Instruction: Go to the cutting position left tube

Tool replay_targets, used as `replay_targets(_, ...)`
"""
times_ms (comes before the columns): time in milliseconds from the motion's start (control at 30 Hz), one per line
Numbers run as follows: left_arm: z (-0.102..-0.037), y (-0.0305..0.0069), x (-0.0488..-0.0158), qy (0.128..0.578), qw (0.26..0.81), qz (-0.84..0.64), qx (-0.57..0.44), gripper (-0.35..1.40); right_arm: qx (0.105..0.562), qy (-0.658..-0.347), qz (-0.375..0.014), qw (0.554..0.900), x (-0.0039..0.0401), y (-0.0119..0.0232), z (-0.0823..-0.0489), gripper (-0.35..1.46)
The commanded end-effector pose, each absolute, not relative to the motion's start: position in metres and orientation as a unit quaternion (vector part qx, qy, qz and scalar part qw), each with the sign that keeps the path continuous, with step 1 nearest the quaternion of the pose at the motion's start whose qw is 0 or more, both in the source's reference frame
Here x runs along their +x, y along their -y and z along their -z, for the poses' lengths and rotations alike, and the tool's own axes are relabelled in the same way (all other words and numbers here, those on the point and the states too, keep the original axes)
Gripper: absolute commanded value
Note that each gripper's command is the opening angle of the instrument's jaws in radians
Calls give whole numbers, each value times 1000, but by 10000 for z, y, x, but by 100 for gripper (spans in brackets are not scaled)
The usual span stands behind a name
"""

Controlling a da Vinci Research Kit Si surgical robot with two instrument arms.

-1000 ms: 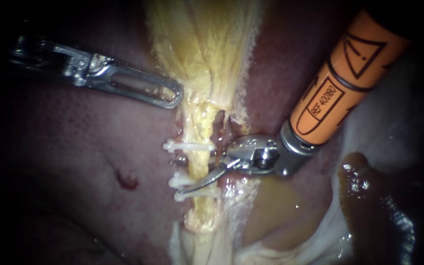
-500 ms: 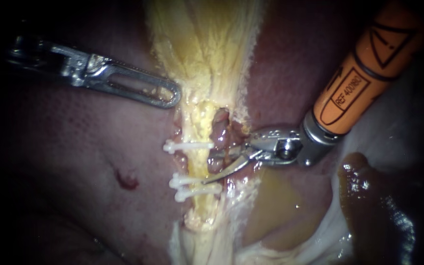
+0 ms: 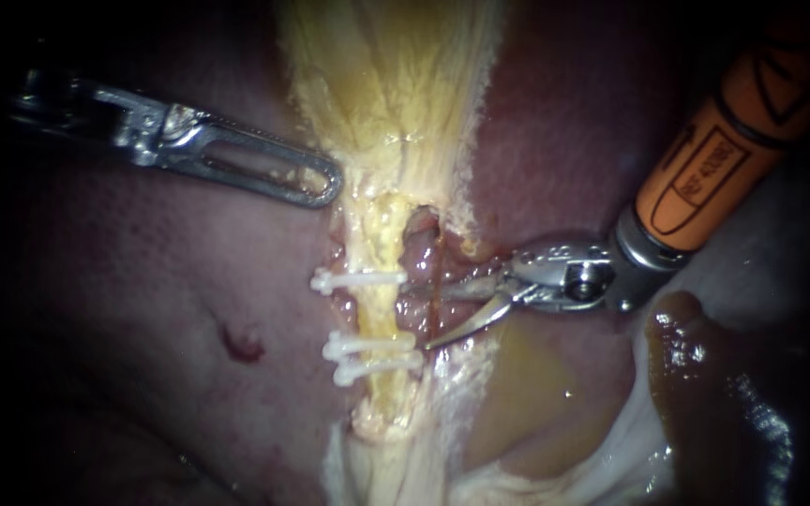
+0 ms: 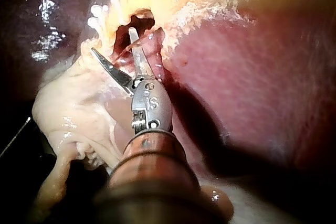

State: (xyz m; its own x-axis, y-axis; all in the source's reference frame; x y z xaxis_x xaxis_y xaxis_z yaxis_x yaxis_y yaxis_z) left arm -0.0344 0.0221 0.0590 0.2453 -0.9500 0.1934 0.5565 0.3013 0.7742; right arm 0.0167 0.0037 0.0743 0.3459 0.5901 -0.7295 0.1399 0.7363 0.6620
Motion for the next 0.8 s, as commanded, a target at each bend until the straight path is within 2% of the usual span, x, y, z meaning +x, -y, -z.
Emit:
replay_targets(33, -590, -221, -344, 337, 733, 514, 292, -35, 327, -553, -150, 752, 165, -38, -742, 145)
replay_targets(167, -590, -221, -343, 337, 733, 513, 292, -35, 311, -555, -146, 757, 153, -45, -733, 145)
replay_targets(367, -590, -221, -342, 337, 733, 513, 294, -35, 278, -534, -126, 788, 138, -47, -719, 145)
replay_targets(533, -590, -221, -341, 337, 733, 512, 294, -35, 258, -532, -118, 798, 128, -39, -706, 145)
replay_targets(800, -589, -221, -340, 337, 733, 512, 294, -35, 229, -508, -115, 822, 113, -46, -675, 145)
